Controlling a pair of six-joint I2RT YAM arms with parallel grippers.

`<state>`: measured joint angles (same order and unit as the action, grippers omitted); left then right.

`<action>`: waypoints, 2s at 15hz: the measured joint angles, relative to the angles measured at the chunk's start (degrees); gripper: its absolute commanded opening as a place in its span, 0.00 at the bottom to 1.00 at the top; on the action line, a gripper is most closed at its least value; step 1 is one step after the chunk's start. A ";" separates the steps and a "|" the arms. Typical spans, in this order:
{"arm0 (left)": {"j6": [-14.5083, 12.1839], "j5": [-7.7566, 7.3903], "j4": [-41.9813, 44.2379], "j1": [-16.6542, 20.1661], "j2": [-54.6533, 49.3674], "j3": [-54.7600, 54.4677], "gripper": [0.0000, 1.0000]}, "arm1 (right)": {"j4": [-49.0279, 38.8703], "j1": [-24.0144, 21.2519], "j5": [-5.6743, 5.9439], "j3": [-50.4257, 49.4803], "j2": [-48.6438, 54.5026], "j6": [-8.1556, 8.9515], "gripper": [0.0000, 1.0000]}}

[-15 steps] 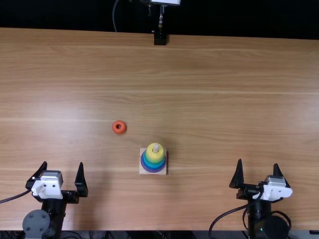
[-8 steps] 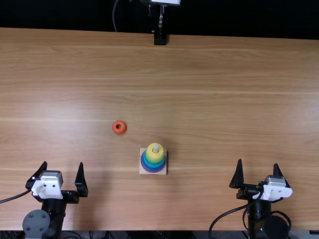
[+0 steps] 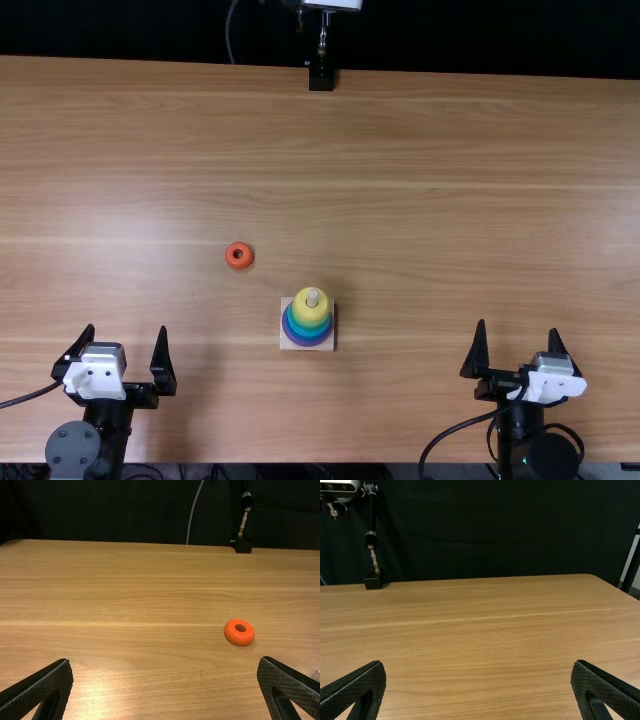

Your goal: Build the Hanoi tower: stack the rings onto the peg from bottom to top in this color order: purple, dark blue, light blue, dark green, light green, yellow, orange.

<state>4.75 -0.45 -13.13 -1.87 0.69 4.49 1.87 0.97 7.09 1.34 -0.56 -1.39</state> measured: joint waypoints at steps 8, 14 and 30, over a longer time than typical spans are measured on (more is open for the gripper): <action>-0.04 0.50 0.02 0.00 0.00 0.00 1.00 | 0.02 -0.02 -0.02 0.00 -0.02 0.00 1.00; -0.02 0.66 -1.18 0.09 0.46 0.83 1.00 | 0.02 0.00 -0.04 0.02 -0.02 0.02 1.00; -0.09 1.29 -2.14 -19.12 78.18 50.25 1.00 | 0.02 0.00 -0.04 0.02 -0.02 -0.02 1.00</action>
<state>4.67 0.84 -15.27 -20.99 78.87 54.74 1.89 0.97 7.05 1.37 -0.58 -1.41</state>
